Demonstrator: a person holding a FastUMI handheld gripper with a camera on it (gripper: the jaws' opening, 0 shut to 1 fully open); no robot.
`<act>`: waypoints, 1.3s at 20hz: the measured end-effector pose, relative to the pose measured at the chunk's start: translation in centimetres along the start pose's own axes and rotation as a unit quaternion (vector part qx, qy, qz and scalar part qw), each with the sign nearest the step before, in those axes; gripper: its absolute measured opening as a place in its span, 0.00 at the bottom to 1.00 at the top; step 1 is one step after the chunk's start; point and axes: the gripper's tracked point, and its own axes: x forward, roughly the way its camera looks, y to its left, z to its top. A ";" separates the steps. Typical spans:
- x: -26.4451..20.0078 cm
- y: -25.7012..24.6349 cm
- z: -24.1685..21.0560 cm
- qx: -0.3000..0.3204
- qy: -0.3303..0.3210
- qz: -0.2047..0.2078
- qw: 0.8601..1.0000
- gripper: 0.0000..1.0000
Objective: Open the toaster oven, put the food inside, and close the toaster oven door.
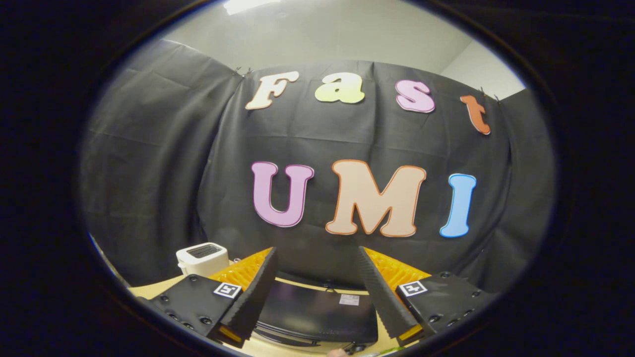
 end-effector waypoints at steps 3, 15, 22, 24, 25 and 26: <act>0.8 0.7 -5.7 0.001 0.048 0.006 0.999 0.99; -0.4 1.5 -21.8 -0.022 0.190 0.016 0.981 0.99; -3.5 1.9 -22.8 0.038 0.208 0.025 0.977 0.98; -5.0 2.4 -23.3 0.054 0.222 0.036 0.973 0.98; -5.8 2.5 -23.6 0.065 0.229 0.041 0.970 0.98; -6.8 2.7 -24.2 0.075 0.240 0.047 0.967 0.98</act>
